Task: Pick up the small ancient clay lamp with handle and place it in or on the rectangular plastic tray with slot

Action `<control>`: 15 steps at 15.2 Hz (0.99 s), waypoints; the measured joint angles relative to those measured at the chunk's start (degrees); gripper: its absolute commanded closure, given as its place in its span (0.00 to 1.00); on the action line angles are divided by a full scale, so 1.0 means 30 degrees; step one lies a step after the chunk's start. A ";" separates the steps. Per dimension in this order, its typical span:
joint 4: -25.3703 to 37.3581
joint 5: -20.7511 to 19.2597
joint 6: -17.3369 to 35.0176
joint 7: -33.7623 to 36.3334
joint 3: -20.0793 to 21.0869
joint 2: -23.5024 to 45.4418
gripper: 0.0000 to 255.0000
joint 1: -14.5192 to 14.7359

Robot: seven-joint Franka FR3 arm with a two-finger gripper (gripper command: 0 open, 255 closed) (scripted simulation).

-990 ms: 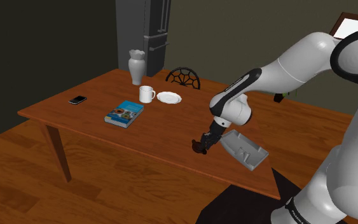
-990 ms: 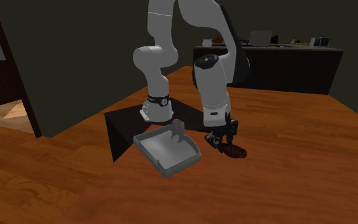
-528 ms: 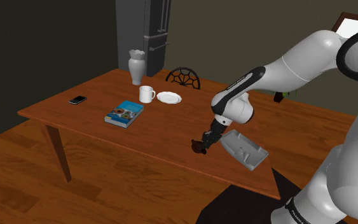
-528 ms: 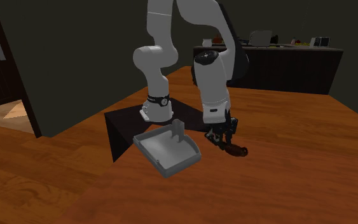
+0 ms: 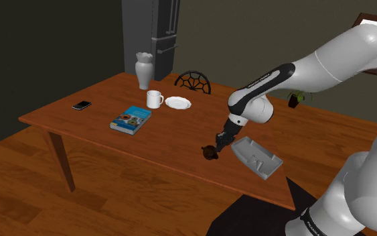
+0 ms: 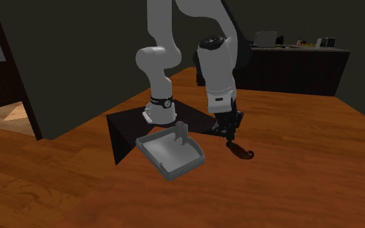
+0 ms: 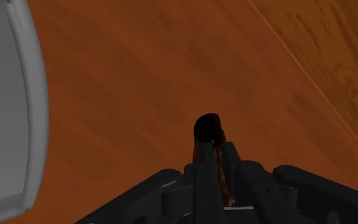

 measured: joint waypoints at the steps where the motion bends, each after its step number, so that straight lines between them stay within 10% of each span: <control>1: 0.0083 -0.0313 -0.0226 0.0262 -0.0063 -0.0194 1.00 -0.0024; 2: -0.0030 -0.0646 -0.0390 0.0600 -0.0090 -0.0565 1.00 -0.0007; 3: -0.0028 -0.0653 -0.0391 0.0607 -0.0090 -0.0573 0.00 -0.0007; 5: 0.0128 -0.1362 0.0091 0.1556 0.0015 -0.0275 0.00 0.0198; 10: 0.2855 -1.0884 0.1181 1.5173 -0.1227 0.2885 0.00 0.2865; 15: 0.3230 -1.1533 0.2157 1.6600 -0.1433 0.4378 0.00 0.3239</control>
